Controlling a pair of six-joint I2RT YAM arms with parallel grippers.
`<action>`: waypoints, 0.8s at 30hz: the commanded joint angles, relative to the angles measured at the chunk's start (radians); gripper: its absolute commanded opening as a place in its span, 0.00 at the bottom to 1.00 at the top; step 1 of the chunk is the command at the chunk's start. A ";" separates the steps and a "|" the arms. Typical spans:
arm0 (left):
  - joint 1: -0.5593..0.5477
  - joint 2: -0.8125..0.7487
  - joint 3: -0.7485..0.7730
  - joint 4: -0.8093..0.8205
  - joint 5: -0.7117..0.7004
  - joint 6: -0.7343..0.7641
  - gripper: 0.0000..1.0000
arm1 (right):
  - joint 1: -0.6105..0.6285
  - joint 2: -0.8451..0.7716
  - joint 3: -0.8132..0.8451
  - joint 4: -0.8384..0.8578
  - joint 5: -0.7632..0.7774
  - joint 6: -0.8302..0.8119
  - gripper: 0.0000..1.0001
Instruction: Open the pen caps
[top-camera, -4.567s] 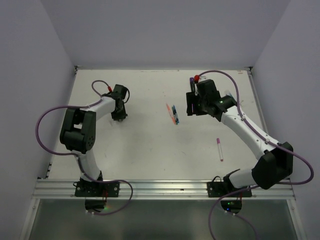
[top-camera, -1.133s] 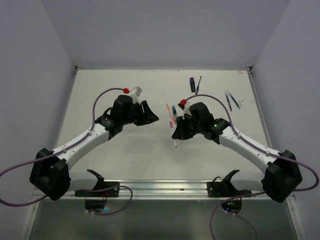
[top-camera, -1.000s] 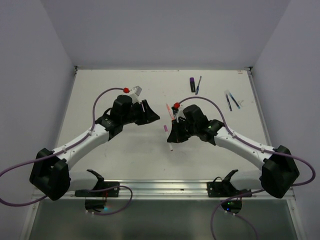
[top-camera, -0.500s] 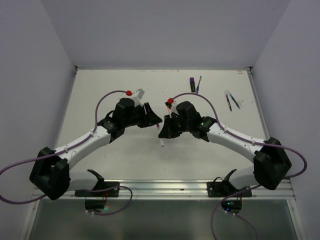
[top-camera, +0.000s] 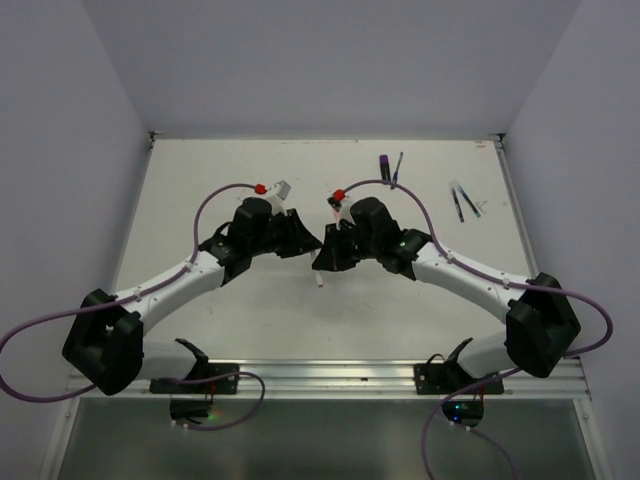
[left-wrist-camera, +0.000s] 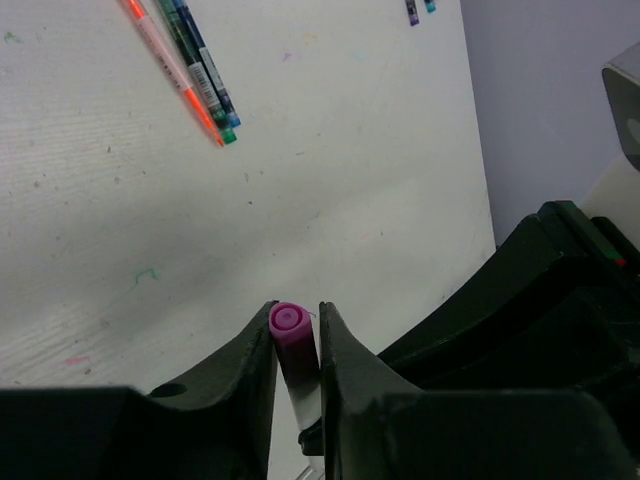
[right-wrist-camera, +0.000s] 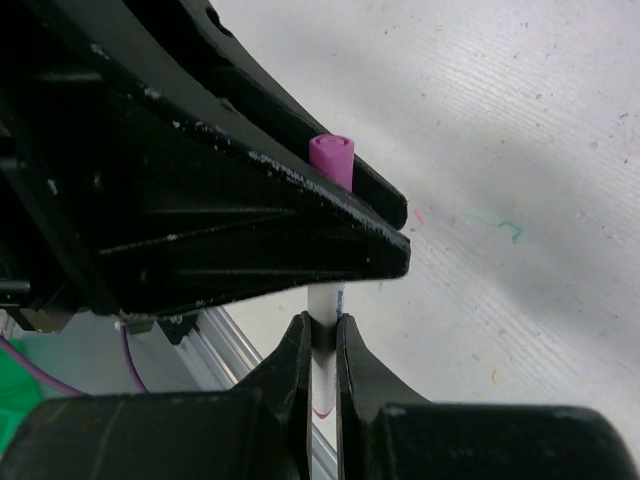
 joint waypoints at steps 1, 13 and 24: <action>-0.005 0.004 0.009 0.031 0.009 0.009 0.22 | 0.006 0.017 0.044 0.037 -0.008 0.009 0.00; -0.004 0.083 0.179 -0.158 -0.100 0.056 0.00 | 0.110 0.024 -0.014 -0.074 0.110 -0.034 0.00; 0.002 0.076 0.164 -0.156 -0.150 -0.045 0.00 | 0.276 0.036 -0.036 -0.189 0.384 -0.035 0.00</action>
